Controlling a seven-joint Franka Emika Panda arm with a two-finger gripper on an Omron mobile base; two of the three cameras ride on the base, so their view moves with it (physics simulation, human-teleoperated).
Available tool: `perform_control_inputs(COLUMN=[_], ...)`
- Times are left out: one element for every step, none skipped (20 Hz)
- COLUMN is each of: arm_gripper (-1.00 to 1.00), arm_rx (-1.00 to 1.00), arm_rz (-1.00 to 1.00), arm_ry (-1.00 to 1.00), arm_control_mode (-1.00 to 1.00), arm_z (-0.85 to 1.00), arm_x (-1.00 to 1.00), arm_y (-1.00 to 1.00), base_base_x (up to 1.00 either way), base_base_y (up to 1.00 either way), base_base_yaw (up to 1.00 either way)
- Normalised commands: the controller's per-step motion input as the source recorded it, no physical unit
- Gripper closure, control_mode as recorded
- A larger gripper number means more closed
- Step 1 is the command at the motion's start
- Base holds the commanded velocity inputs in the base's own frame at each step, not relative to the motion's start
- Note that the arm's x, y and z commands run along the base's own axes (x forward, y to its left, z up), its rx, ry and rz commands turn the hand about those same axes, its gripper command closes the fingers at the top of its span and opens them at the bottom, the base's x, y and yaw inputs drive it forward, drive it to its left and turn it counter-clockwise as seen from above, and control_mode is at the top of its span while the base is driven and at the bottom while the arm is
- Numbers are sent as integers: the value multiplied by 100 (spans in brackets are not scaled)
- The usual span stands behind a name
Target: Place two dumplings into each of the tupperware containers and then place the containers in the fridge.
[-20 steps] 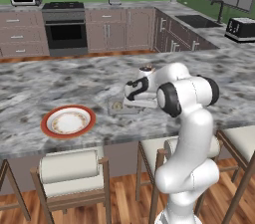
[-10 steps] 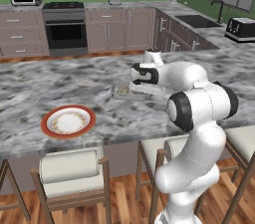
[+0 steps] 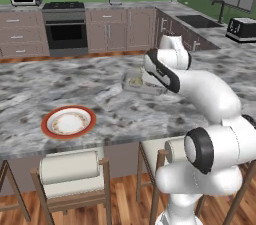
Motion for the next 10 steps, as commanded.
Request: perform_control_inputs(arm_gripper=[100, 100, 100, 100, 100, 100, 100, 100, 100, 100], arm_rx=[0, 0, 0, 0, 0, 0, 0, 0, 0, 0], arm_rz=[-13, -9, -10, -13, -13, -11, -11, -11, -9, -8], arm_ry=[0, 0, 0, 0, 0, 0, 0, 0, 0, 0], arm_control_mode=[-100, -100, -100, -100, -100, -100, -100, -100, -100, -100], arm_z=[89, 79, 84, 64, 54, 61, 72, 82, 76, 73], arm_x=[-96, -100, -100, -100, -100, -100, -100, -100, -100, -100], arm_y=[0, 0, 0, 0, 0, 0, 0, 0, -15, -11], base_base_x=[0, 0, 0, 0, 0, 0, 0, 0, 0, 0], base_base_y=[0, 0, 0, 0, 0, 0, 0, 0, 0, 0], base_base_yaw=[0, 0, 0, 0, 0, 0, 0, 0, 0, 0])
